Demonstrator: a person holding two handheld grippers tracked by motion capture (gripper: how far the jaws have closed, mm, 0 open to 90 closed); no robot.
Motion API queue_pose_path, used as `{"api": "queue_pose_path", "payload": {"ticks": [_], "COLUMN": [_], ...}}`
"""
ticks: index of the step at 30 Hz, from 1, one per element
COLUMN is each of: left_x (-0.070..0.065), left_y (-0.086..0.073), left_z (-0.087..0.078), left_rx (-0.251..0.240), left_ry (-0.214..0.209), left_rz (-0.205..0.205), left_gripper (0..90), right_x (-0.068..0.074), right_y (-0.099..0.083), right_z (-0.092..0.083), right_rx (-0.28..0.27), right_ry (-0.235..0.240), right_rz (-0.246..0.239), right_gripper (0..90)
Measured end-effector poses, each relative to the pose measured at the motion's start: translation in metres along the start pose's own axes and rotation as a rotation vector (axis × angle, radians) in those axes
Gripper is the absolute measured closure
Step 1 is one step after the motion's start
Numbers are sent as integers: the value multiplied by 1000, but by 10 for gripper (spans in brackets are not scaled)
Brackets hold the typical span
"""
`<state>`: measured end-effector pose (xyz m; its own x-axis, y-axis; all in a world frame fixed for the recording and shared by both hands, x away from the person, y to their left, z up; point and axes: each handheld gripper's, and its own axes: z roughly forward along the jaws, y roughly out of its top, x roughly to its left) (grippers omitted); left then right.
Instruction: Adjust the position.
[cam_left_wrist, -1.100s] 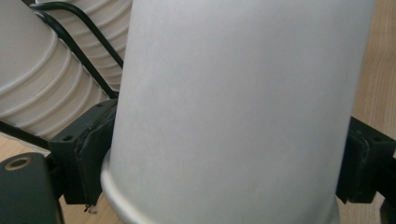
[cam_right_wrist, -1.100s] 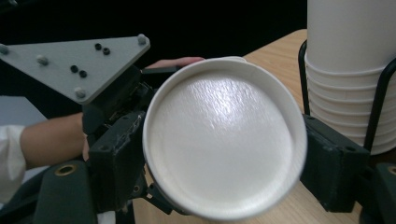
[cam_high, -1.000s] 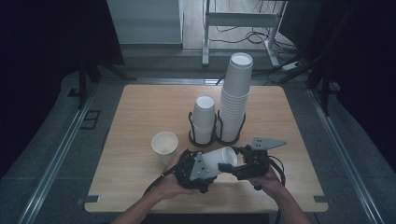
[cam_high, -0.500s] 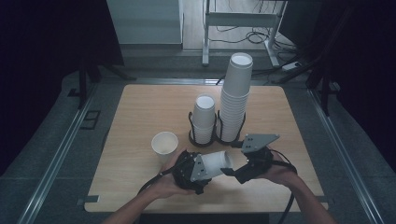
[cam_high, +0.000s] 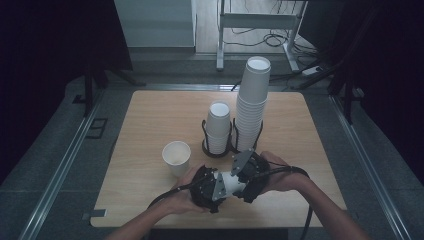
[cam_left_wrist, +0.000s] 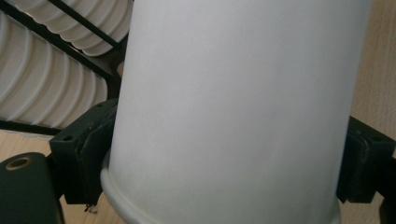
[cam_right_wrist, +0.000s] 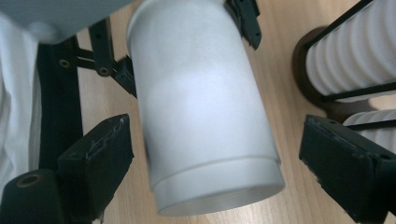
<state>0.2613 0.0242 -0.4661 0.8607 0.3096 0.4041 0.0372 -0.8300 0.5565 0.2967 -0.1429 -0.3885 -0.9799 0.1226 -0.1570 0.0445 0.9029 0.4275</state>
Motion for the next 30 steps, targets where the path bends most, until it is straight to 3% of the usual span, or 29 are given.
{"api": "queue_pose_path", "payload": {"ticks": [7, 13, 14, 16, 22, 25, 30], "left_x": [-2, -1, -3, -2, -2, -2, 3], "left_y": [0, 1, 1, 1, 0, 1, 2], "left_z": [1, 0, 1, 2, 3, 3, -2], "left_rx": [-9, -10, -25, -15, -2, -21, -55], "left_ry": [-4, -7, -8, -7, -18, -24, -29], "left_rz": [-2, 4, -16, -3, 20, -17, -50], "left_gripper": [104, 105, 105, 105, 84, 49, 0], "right_x": [-2, -2, -2, -2, -2, -1, 0], "right_y": [3, 2, 2, 1, -3, -5, -13], "right_z": [18, 24, 25, 26, 26, 24, 17], "right_rx": [111, 112, 111, 115, 102, 75, -23], "right_ry": [43, 66, 71, 77, 93, 94, 90], "right_rz": [-13, -14, -12, -14, -24, -21, 5], "right_gripper": [117, 174, 191, 200, 217, 220, 221]}}
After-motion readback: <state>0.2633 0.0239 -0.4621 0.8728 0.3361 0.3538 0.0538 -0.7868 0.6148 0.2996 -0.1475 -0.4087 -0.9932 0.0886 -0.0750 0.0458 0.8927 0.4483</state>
